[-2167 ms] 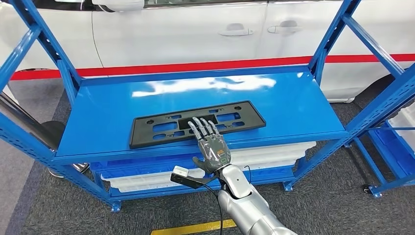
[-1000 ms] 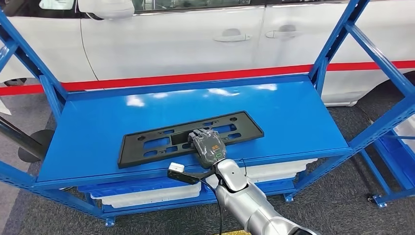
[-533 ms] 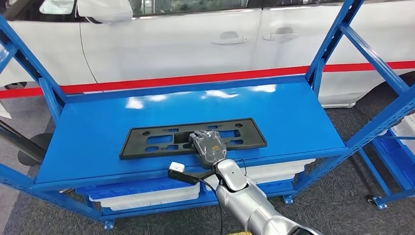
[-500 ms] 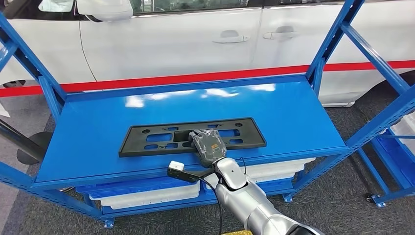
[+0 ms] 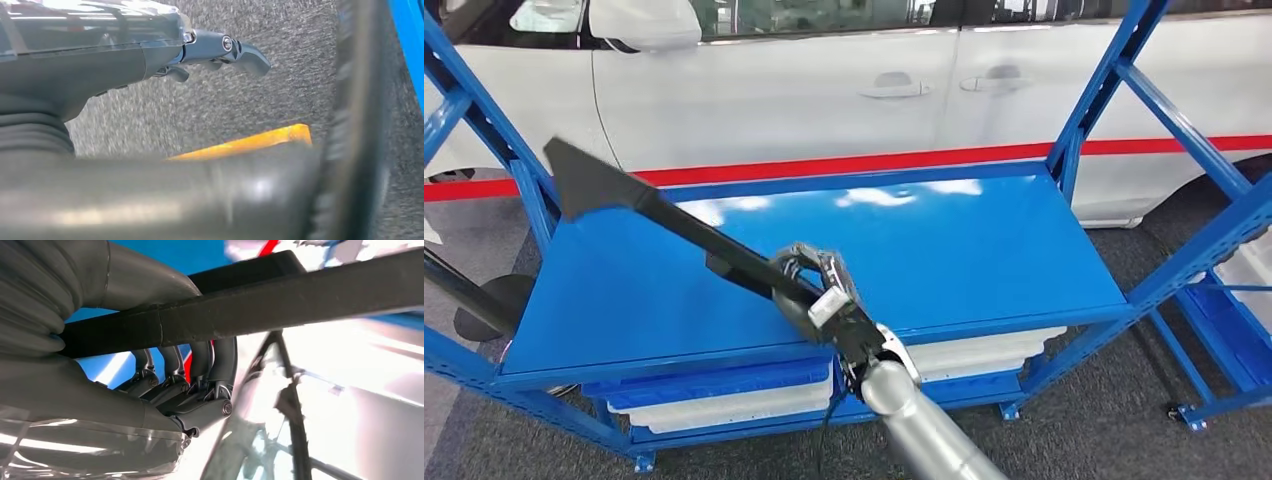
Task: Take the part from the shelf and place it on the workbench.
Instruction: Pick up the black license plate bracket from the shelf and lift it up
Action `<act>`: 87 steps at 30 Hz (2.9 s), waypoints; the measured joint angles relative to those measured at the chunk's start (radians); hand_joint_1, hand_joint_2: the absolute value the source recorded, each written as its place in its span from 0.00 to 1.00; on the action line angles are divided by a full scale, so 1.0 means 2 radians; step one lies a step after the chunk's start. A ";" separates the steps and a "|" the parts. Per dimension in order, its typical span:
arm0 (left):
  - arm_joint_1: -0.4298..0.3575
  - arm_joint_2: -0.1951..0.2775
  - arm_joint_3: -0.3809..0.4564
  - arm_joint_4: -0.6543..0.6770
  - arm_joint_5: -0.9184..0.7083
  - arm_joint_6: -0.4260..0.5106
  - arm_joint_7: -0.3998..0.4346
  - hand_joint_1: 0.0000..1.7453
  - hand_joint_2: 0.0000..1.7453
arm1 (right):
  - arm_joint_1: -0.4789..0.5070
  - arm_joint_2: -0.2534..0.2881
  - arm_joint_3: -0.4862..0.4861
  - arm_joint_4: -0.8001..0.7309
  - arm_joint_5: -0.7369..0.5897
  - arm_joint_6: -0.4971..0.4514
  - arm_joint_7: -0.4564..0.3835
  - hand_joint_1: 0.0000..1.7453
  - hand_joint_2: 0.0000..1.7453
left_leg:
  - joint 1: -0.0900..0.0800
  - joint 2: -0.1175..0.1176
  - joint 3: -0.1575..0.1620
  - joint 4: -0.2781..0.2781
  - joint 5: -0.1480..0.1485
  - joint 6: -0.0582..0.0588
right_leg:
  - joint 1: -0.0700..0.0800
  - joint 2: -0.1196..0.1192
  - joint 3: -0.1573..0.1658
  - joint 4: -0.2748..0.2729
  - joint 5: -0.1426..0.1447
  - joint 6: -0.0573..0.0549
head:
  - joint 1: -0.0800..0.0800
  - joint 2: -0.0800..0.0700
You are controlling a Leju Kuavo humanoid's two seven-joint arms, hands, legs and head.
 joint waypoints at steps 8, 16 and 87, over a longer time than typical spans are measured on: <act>0.003 -0.008 0.021 0.000 0.013 0.015 -0.003 0.00 1.00 | 0.064 -0.023 0.005 -0.128 -0.114 0.018 0.007 1.00 1.00 | 0.000 -0.001 -0.055 0.117 -0.064 -0.015 | -0.005 -0.003 0.001 -0.018 0.019 -0.008 | 0.000 0.000; 0.003 -0.015 0.038 0.000 0.019 0.019 -0.003 0.00 1.00 | 0.097 -0.030 0.005 -0.145 -0.129 0.006 0.020 1.00 1.00 | -0.002 -0.003 -0.002 0.009 -0.012 -0.006 | -0.004 0.000 -0.010 0.009 0.004 0.007 | 0.000 0.000; -0.010 -0.045 0.048 -0.001 -0.026 0.008 0.026 0.00 1.00 | 0.310 -0.086 -0.049 -0.255 -0.116 -0.102 -0.035 1.00 1.00 | -0.007 0.006 0.008 -0.010 -0.004 0.015 | -0.014 -0.002 -0.068 0.139 -0.043 0.033 | 0.000 0.000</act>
